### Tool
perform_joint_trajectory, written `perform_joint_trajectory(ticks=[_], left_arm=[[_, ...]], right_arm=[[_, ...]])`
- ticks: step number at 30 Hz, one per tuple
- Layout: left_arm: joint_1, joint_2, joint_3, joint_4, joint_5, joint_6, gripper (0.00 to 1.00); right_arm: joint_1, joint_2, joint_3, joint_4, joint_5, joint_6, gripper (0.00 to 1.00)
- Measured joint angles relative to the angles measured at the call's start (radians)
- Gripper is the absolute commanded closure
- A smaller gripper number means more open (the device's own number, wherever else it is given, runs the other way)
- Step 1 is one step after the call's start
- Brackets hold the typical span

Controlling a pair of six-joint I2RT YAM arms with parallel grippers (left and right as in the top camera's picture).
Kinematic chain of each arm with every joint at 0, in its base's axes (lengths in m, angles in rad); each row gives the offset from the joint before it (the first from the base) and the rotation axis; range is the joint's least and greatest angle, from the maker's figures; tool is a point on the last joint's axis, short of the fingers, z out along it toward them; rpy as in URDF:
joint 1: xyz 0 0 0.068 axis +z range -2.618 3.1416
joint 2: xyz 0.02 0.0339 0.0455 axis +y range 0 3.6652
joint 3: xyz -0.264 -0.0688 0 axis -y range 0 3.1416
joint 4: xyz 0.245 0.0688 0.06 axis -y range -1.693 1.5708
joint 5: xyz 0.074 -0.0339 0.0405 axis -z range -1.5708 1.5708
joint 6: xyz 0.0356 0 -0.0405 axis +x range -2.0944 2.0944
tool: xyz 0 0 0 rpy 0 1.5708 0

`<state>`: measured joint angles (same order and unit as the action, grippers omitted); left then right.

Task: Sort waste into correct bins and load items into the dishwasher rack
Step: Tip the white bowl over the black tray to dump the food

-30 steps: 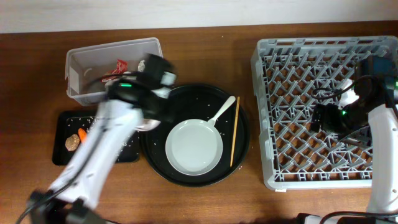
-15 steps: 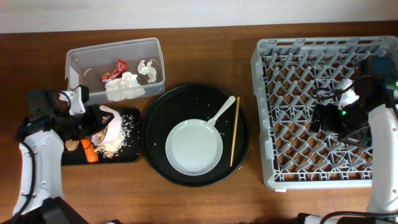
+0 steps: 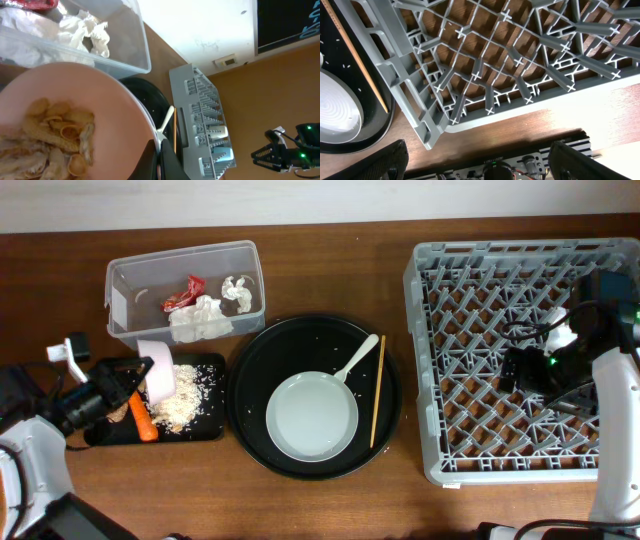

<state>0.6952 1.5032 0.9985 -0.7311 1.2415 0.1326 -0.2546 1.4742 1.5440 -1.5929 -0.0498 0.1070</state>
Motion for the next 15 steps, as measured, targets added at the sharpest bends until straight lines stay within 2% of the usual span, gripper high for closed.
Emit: perform_joint_trajectory(ticks=[2, 6, 12, 15], left_arm=[[0.002, 0.034, -0.056, 0.039, -0.036, 0.005, 0.99], [0.011, 0.070, -0.077, 0.071, 0.009, 0.047, 1.00], [0.011, 0.081, -0.077, 0.071, 0.178, 0.126, 1.00], [0.011, 0.088, -0.077, 0.069, 0.274, 0.224, 0.99]], right_arm=[[0.000, 0.000, 0.000, 0.000, 0.000, -0.001, 0.07], [0.000, 0.000, 0.000, 0.000, 0.000, -0.002, 0.07], [0.000, 0.000, 0.000, 0.000, 0.000, -0.002, 0.07], [0.000, 0.000, 0.000, 0.000, 0.000, -0.002, 0.07]])
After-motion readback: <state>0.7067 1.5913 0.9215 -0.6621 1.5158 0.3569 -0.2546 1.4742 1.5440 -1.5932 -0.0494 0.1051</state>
